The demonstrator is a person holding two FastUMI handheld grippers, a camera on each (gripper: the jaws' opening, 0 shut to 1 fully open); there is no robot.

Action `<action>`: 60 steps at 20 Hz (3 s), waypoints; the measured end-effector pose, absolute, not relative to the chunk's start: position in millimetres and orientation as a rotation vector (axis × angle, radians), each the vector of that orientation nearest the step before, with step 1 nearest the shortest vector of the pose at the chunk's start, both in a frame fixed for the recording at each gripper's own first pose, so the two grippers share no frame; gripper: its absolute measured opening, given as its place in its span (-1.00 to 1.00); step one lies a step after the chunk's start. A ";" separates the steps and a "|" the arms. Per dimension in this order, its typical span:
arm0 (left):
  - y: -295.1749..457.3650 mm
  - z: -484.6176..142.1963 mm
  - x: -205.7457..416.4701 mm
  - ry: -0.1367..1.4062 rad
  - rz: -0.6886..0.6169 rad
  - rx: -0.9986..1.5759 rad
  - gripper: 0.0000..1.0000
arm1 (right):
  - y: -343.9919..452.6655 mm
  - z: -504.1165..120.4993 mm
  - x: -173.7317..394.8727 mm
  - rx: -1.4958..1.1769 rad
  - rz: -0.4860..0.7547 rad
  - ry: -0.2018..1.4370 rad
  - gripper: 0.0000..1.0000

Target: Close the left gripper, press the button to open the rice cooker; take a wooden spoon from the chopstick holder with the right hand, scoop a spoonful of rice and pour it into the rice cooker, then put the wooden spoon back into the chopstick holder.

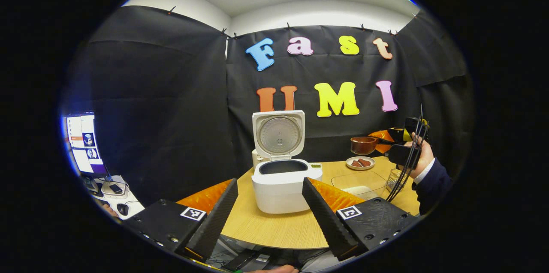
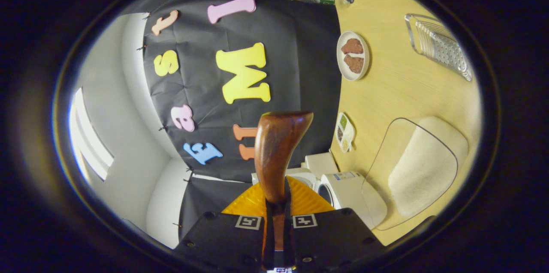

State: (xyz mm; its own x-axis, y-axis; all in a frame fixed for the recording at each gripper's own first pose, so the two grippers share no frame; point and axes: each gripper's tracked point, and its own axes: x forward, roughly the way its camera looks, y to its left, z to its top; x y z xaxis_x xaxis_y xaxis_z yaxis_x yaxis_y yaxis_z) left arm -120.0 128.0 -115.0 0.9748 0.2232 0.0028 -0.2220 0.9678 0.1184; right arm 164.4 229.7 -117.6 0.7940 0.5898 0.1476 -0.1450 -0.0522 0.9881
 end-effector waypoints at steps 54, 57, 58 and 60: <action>216.3 -122.9 -109.5 0.113 0.357 0.051 0.89 | 547.8 -93.8 195.0 -0.352 0.688 -0.198 -0.73; 214.6 -121.4 -109.7 0.113 0.362 0.041 0.89 | 545.2 -81.9 170.6 -0.433 0.654 -0.293 -0.73; 211.8 -120.6 -110.3 0.111 0.359 0.037 0.89 | 544.8 -79.6 166.9 -0.440 0.654 -0.301 -0.73; 208.4 -118.5 -111.1 0.102 0.364 0.035 0.89 | 540.6 -73.6 164.1 -0.441 0.632 -0.327 -0.72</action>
